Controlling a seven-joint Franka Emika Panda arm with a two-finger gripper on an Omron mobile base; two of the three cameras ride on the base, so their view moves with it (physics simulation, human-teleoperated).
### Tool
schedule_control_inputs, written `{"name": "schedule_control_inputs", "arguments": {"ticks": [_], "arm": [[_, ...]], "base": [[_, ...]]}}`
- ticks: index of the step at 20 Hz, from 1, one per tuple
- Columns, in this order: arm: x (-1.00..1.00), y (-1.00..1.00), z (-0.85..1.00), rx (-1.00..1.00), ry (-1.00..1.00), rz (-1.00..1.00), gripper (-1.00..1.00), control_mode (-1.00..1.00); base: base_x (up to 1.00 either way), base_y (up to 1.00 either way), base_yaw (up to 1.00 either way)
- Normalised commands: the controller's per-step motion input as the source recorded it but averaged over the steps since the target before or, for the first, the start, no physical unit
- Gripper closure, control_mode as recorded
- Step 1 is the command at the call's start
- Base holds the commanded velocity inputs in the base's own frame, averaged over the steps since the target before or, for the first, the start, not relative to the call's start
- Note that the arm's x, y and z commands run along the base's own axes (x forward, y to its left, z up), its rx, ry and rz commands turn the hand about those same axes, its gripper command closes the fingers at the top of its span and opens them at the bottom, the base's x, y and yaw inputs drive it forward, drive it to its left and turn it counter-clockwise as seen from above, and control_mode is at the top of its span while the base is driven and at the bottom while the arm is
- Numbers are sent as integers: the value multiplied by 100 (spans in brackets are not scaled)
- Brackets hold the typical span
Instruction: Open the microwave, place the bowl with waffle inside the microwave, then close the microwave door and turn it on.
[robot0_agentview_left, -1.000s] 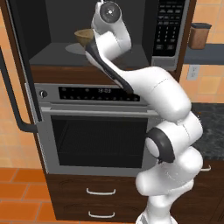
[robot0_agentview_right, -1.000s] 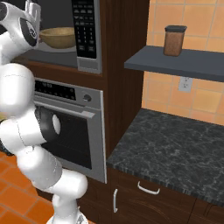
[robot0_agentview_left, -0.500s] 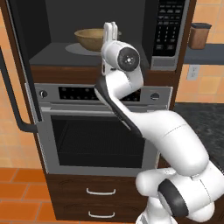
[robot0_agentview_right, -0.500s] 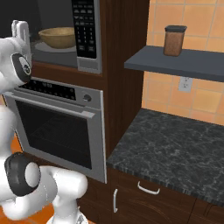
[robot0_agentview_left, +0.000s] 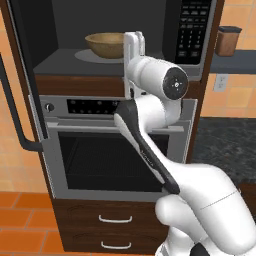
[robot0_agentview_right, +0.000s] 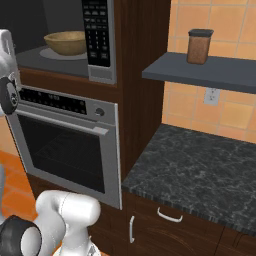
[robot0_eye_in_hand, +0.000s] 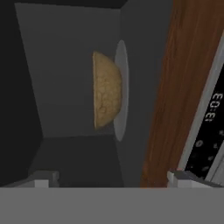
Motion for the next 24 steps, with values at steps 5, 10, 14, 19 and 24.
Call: {"name": "schedule_control_inputs", "arguments": {"ticks": [5,10,14,19,24], "arm": [[-100,0,-36,-33,23,3,-100,-100],[-100,-9,-94,-30,3,3,-100,-100],[-57,-11,-92,-51,0,0,-100,-100],[-8,6,-57,-55,-2,0,-100,-100],[1,2,-53,-38,-26,0,-100,-100]], "base": [[0,0,0],[0,0,0],[0,0,0],[0,0,0],[0,0,0]]}}
